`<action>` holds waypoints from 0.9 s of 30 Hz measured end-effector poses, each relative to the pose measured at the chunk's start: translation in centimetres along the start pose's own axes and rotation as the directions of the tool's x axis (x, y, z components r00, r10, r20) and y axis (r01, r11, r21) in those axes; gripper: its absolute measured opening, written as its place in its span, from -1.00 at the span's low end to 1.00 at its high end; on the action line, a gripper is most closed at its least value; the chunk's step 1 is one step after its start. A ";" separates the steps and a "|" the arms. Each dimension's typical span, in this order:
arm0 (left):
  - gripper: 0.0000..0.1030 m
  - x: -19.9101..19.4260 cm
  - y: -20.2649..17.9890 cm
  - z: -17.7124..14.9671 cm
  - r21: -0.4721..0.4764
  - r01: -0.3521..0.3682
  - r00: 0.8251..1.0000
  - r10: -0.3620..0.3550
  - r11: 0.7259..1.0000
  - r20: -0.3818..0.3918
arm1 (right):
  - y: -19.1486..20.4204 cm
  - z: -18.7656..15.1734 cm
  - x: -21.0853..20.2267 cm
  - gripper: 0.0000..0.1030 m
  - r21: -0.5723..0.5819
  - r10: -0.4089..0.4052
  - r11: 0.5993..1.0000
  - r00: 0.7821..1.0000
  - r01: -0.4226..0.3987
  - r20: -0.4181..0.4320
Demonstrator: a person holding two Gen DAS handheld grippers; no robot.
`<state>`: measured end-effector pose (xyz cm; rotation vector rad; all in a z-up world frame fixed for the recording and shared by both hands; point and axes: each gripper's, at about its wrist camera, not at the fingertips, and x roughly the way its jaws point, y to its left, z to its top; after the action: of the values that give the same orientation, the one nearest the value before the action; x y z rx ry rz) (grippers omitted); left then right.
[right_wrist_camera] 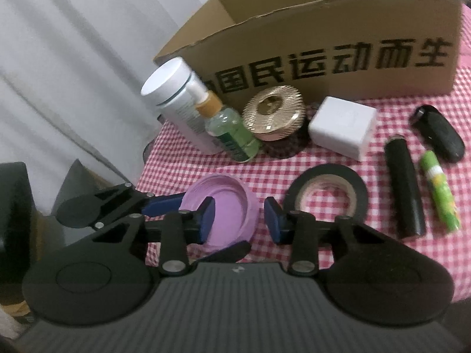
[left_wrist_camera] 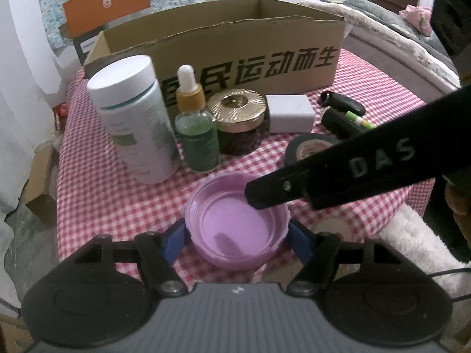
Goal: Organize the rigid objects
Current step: 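Carry the pink lid into the cardboard box and open the right tool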
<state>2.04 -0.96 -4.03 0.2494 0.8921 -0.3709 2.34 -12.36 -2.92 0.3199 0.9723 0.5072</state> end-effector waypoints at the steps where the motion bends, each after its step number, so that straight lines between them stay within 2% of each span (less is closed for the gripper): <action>1: 0.44 0.0 0.1 -0.1 -0.005 0.000 1.000 0.000 1.000 0.003 | 0.3 0.1 0.2 -0.39 -0.017 -0.003 1.000 1.000 0.003 -0.005; 7: 0.46 0.2 0.4 -0.1 -0.014 -0.001 1.000 0.002 1.000 0.007 | 2.0 0.2 1.8 -0.44 -0.122 -0.054 0.991 0.998 0.050 -0.031; 9: 0.46 0.3 0.4 0.0 -0.019 -0.003 1.000 0.003 1.000 0.012 | 2.1 0.2 2.3 -0.47 -0.135 -0.064 0.989 0.997 0.058 -0.040; 13: 0.45 0.3 0.5 0.0 -0.022 -0.017 1.000 0.017 1.000 0.026 | 2.0 0.1 2.6 -0.64 -0.149 -0.076 0.986 0.997 0.071 -0.028; 16: 0.45 -0.3 0.1 0.0 -0.007 -0.035 0.998 0.035 0.999 0.047 | 1.9 0.0 2.3 -0.67 -0.147 -0.071 0.987 0.997 0.068 -0.014; 23: 0.45 -3.7 -0.7 1.4 0.004 -0.081 0.987 0.079 0.997 0.138 | 3.4 0.1 -0.7 -0.67 -0.202 -0.063 0.976 0.995 0.077 0.072; 27: 0.45 -6.1 -1.3 3.2 0.020 -0.140 0.964 0.131 0.990 0.230 | 4.5 1.4 -3.7 -0.67 -0.247 -0.037 0.966 0.987 0.076 0.159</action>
<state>0.32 -2.00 2.68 0.2935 0.6384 -0.2820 0.66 -10.66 2.52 0.0997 0.7556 0.5392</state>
